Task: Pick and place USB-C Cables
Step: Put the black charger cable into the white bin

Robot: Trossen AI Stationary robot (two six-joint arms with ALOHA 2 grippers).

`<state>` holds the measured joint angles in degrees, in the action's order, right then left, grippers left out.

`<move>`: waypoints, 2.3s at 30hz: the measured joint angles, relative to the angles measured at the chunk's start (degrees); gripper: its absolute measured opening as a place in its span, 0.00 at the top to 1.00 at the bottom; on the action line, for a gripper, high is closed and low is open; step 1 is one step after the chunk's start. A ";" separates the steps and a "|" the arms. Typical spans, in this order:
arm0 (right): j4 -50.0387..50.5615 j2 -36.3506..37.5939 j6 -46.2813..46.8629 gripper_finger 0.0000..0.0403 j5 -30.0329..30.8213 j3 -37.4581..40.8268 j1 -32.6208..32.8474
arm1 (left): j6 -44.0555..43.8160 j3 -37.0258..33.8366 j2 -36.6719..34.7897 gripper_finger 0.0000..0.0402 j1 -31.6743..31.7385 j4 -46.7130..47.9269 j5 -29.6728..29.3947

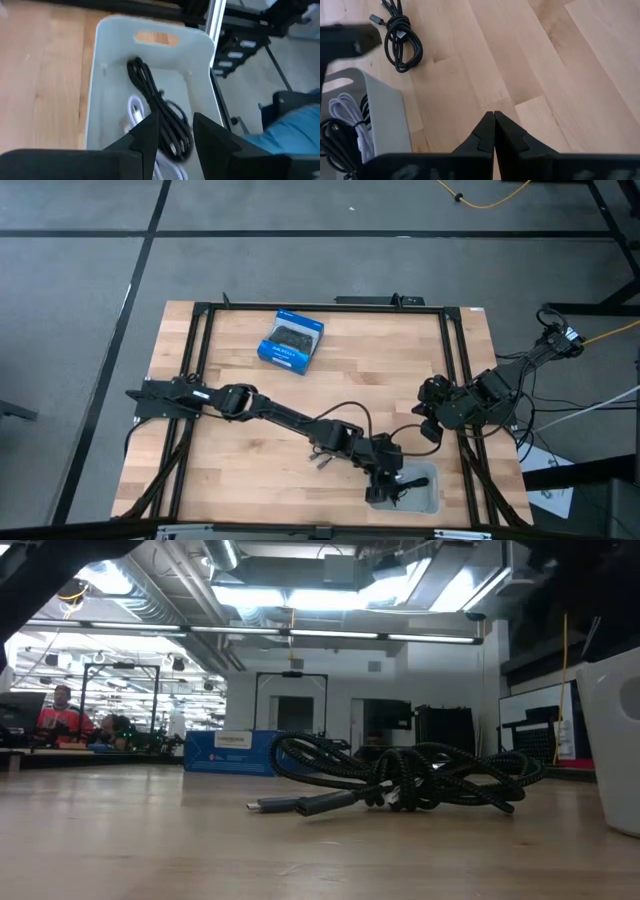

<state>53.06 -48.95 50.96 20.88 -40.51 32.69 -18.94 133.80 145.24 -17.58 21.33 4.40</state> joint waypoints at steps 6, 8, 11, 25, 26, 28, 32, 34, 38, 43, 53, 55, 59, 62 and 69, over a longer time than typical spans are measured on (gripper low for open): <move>-1.51 -0.02 1.29 0.99 1.55 0.02 0.00 | -0.02 0.99 -5.92 0.71 1.23 12.59 5.41; -4.21 -0.02 0.79 0.99 5.93 0.02 -0.07 | -0.23 1.16 -7.70 0.71 1.90 16.85 7.41; -8.88 -0.02 -2.53 0.99 12.47 0.02 -0.34 | 1.04 0.94 -10.86 0.72 2.98 27.95 8.66; -50.96 -4.02 -29.21 0.99 14.49 0.07 -11.35 | 18.00 -2.18 -22.35 0.73 3.82 68.35 -2.48; -54.14 -4.80 -30.41 0.99 12.26 0.04 -12.57 | 19.28 -3.26 -23.23 0.73 3.51 68.26 -0.53; -56.82 -5.87 -31.63 0.99 7.92 -0.02 -14.65 | 20.90 -5.83 -25.71 0.73 3.24 68.87 3.04; -60.82 -9.70 -31.97 0.99 1.95 0.03 -18.73 | 18.95 -15.02 -33.04 0.73 1.66 68.60 2.36; -62.72 -12.29 -31.85 0.99 -1.20 0.04 -20.76 | 16.56 -21.23 -37.46 0.73 0.74 68.57 0.06; -65.49 -17.05 -31.80 0.99 -9.23 0.04 -24.52 | 9.79 -34.38 -46.62 0.73 -1.11 66.14 -4.73; -71.93 -22.22 -31.76 0.99 -18.40 0.07 -26.72 | 3.80 -51.98 -58.50 0.73 -2.80 54.65 -6.48; -71.51 -27.49 -33.31 0.99 -28.49 -8.14 -26.88 | -3.08 -86.99 -83.07 0.73 -8.04 20.19 -7.78; -67.12 -28.82 -34.62 0.99 -28.52 -11.26 -26.80 | -3.45 -93.62 -87.93 0.73 -9.25 12.04 -10.62; -57.76 -31.96 -35.97 0.99 -28.55 -16.62 -26.77 | -3.42 -105.48 -95.91 0.73 -10.41 -3.02 -16.60; -52.86 -34.10 -36.28 0.99 -28.52 -19.80 -26.77 | -1.70 -112.11 -99.82 0.73 -10.36 -13.35 -19.61; -47.74 -37.23 -40.96 0.99 -28.18 -21.24 -26.77 | 6.85 -122.40 -103.36 0.73 -10.27 -31.70 -25.10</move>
<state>5.32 -86.18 10.00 -7.30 -61.76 5.91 -12.09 11.40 41.88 -27.85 -10.37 -20.71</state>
